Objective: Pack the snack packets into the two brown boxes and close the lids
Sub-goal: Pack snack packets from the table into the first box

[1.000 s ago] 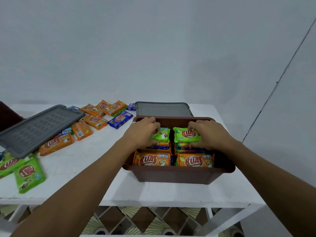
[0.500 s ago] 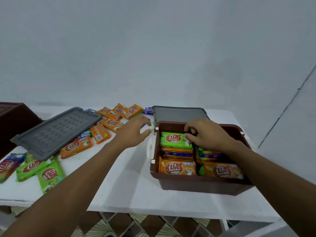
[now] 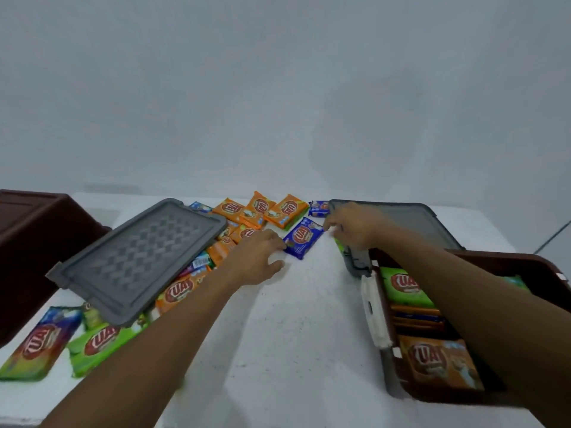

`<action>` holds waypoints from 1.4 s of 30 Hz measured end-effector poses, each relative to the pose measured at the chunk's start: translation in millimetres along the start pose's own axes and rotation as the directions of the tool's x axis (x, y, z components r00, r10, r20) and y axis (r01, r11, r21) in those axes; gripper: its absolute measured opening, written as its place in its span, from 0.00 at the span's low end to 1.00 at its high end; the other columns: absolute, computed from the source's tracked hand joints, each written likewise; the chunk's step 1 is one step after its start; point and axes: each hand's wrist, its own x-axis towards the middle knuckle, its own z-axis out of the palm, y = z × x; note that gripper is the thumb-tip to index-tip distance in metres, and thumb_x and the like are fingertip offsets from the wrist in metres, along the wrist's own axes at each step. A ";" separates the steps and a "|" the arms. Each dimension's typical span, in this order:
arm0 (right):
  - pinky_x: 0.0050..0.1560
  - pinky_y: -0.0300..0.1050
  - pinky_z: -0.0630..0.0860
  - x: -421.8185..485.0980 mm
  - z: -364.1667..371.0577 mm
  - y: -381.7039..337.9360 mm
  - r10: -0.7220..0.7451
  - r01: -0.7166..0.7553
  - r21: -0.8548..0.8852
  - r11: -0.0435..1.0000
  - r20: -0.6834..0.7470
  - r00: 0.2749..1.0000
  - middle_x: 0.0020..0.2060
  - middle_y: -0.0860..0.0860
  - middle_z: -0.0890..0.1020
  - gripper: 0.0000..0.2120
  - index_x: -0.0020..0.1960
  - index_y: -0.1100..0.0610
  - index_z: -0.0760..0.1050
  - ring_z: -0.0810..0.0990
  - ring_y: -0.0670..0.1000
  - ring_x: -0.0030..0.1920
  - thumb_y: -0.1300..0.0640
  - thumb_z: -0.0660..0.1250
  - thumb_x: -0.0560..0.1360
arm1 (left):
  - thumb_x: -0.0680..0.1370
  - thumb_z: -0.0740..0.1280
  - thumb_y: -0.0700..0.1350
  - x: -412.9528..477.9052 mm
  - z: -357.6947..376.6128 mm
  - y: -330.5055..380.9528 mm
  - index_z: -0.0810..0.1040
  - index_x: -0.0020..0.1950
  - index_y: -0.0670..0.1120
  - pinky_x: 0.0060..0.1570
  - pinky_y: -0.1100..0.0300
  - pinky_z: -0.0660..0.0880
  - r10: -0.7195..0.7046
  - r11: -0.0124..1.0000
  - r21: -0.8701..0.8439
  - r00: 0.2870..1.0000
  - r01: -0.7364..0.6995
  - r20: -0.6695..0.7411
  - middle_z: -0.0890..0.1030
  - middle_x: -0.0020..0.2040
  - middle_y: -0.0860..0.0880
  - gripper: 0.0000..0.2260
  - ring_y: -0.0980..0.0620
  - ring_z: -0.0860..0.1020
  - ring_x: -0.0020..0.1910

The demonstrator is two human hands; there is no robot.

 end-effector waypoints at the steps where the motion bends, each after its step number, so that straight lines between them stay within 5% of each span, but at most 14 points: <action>1: 0.59 0.47 0.70 6.8 1.1 1.0 0.001 0.003 -0.048 0.999 0.079 0.997 0.65 0.51 0.75 0.17 0.66 0.49 0.74 0.71 0.53 0.64 0.57 0.59 0.80 | 0.79 0.65 0.54 4.0 0.9 -5.8 0.71 0.70 0.51 0.58 0.56 0.71 0.014 1.000 0.003 1.000 -0.014 0.008 0.72 0.66 0.50 0.20 0.52 0.70 0.63; 5: 0.73 0.49 0.59 22.5 7.6 16.7 0.054 -0.027 -0.081 0.996 0.359 0.932 0.76 0.51 0.63 0.24 0.72 0.51 0.69 0.61 0.55 0.74 0.65 0.57 0.78 | 0.79 0.65 0.53 23.9 3.4 -20.1 0.71 0.70 0.52 0.59 0.53 0.73 0.068 0.997 -0.021 0.998 -0.068 0.011 0.70 0.68 0.50 0.20 0.51 0.69 0.66; 8: 0.66 0.47 0.67 27.6 7.1 24.5 0.097 -0.043 -0.135 0.990 0.425 0.900 0.71 0.55 0.70 0.22 0.70 0.57 0.71 0.68 0.58 0.70 0.64 0.61 0.76 | 0.78 0.65 0.54 37.6 8.7 -17.4 0.71 0.70 0.51 0.58 0.55 0.73 0.060 0.994 -0.092 0.998 -0.057 0.029 0.68 0.68 0.50 0.21 0.51 0.68 0.67; 11: 0.52 0.42 0.68 28.2 0.2 24.2 0.180 -0.133 -0.144 0.981 0.397 0.900 0.68 0.56 0.72 0.21 0.73 0.56 0.67 0.73 0.57 0.65 0.63 0.56 0.80 | 0.77 0.65 0.58 48.2 13.8 -11.4 0.68 0.73 0.49 0.59 0.55 0.74 0.012 0.992 -0.129 0.999 -0.008 0.030 0.66 0.70 0.50 0.27 0.50 0.68 0.67; 15: 0.56 0.46 0.73 39.1 7.7 38.5 0.191 -0.157 -0.136 0.978 0.287 0.939 0.63 0.52 0.76 0.17 0.67 0.50 0.72 0.75 0.53 0.56 0.58 0.57 0.80 | 0.74 0.66 0.65 57.8 17.0 -2.0 0.63 0.75 0.49 0.61 0.53 0.73 -0.060 0.992 -0.106 0.998 0.063 0.026 0.61 0.75 0.47 0.35 0.47 0.68 0.69; 18: 0.56 0.50 0.73 54.1 11.1 46.2 0.199 -0.175 -0.125 0.977 0.220 0.955 0.63 0.52 0.76 0.15 0.65 0.48 0.73 0.74 0.54 0.59 0.51 0.59 0.80 | 0.73 0.68 0.64 64.0 19.3 4.2 0.61 0.76 0.49 0.61 0.52 0.73 -0.091 0.992 -0.086 0.996 0.092 0.017 0.62 0.75 0.46 0.37 0.47 0.69 0.69; 24: 0.62 0.56 0.68 95.5 16.6 56.0 0.286 -0.278 -0.068 0.958 0.173 0.942 0.66 0.53 0.72 0.29 0.73 0.49 0.62 0.65 0.57 0.68 0.50 0.67 0.74 | 0.67 0.76 0.59 72.0 16.5 11.4 0.55 0.77 0.49 0.64 0.50 0.72 -0.188 0.965 -0.168 0.978 0.200 0.088 0.67 0.72 0.45 0.46 0.45 0.65 0.71; 29: 0.60 0.62 0.73 135.4 33.8 77.2 0.383 -0.405 0.051 0.913 0.237 0.893 0.67 0.56 0.70 0.42 0.74 0.40 0.53 0.70 0.62 0.64 0.42 0.71 0.65 | 0.69 0.75 0.57 65.7 2.5 5.3 0.57 0.76 0.47 0.64 0.52 0.71 -0.178 0.972 -0.151 0.984 0.179 0.022 0.68 0.70 0.47 0.43 0.48 0.66 0.68; 32: 0.63 0.58 0.70 141.0 35.7 68.7 0.356 -0.370 0.019 0.929 0.231 0.906 0.68 0.56 0.70 0.39 0.75 0.47 0.55 0.70 0.61 0.66 0.44 0.71 0.70 | 0.68 0.76 0.59 57.6 -5.2 -5.9 0.61 0.73 0.47 0.58 0.54 0.76 -0.243 0.934 -0.268 0.970 0.238 0.016 0.72 0.67 0.47 0.40 0.50 0.71 0.63; 35: 0.57 0.53 0.71 141.8 34.2 65.1 0.258 -0.255 -0.042 0.966 0.142 0.956 0.60 0.57 0.72 0.29 0.66 0.55 0.66 0.73 0.60 0.61 0.47 0.72 0.70 | 0.69 0.76 0.57 51.1 -13.5 -12.4 0.61 0.73 0.46 0.50 0.58 0.78 -0.305 0.894 -0.344 0.952 0.288 0.004 0.74 0.65 0.47 0.40 0.51 0.75 0.56; 38: 0.47 0.46 0.72 135.4 9.2 60.4 0.131 -0.133 0.016 0.991 0.104 0.986 0.53 0.56 0.77 0.16 0.57 0.58 0.73 0.77 0.57 0.52 0.51 0.70 0.73 | 0.71 0.75 0.54 47.7 -20.4 -15.6 0.61 0.72 0.45 0.45 0.60 0.77 -0.335 0.871 -0.380 0.942 0.312 0.007 0.76 0.64 0.47 0.36 0.54 0.75 0.50; 42: 0.40 0.44 0.72 104.9 -28.7 56.8 0.125 -0.142 0.220 0.965 0.089 0.988 0.53 0.55 0.78 0.15 0.54 0.57 0.72 0.76 0.52 0.46 0.56 0.73 0.72 | 0.72 0.75 0.52 47.3 -28.9 -13.2 0.59 0.74 0.47 0.48 0.57 0.79 -0.363 0.815 -0.469 0.931 0.340 0.044 0.76 0.64 0.47 0.37 0.51 0.77 0.52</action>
